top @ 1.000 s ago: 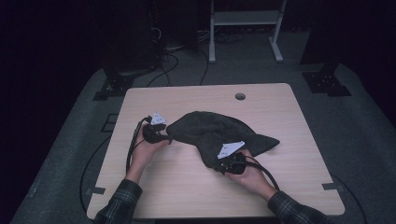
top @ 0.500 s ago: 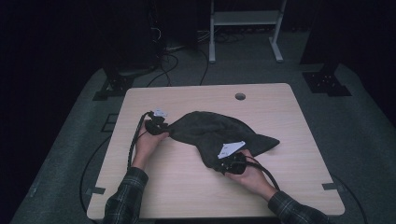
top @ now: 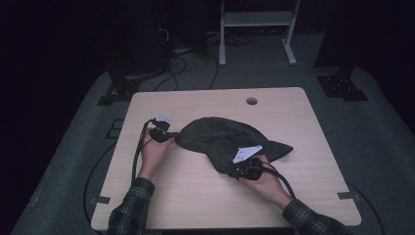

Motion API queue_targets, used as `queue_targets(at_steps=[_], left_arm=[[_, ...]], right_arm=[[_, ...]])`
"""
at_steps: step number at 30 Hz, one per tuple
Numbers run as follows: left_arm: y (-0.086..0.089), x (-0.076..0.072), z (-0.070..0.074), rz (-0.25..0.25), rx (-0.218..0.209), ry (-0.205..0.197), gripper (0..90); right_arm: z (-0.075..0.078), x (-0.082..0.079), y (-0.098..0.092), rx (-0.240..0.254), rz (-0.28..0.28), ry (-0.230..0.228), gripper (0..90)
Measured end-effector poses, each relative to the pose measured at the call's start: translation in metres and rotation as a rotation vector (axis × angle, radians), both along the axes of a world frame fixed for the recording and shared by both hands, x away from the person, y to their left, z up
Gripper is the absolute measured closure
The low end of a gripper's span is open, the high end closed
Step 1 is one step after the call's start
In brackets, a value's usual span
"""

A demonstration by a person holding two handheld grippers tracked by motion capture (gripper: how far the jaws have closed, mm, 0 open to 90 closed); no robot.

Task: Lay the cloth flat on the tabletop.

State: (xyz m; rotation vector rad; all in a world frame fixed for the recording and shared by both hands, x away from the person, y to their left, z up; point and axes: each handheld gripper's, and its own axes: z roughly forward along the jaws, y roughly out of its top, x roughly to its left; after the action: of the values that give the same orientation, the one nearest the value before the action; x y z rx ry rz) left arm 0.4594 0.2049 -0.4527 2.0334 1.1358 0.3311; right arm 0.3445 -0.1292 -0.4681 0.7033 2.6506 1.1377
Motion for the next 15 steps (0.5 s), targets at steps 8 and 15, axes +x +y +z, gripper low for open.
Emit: queue_targets(at_steps=[8, 15], left_arm=[[0.011, -0.017, 0.022, 0.011, -0.101, -0.038, 85.0], [0.016, -0.024, 0.040, -0.010, -0.188, -0.068, 85.0]], right_arm=[[0.024, 0.009, -0.033, 0.070, -0.092, -0.035, 83.1], [0.049, 0.019, -0.066, 0.127, -0.181, -0.083, 83.2]])
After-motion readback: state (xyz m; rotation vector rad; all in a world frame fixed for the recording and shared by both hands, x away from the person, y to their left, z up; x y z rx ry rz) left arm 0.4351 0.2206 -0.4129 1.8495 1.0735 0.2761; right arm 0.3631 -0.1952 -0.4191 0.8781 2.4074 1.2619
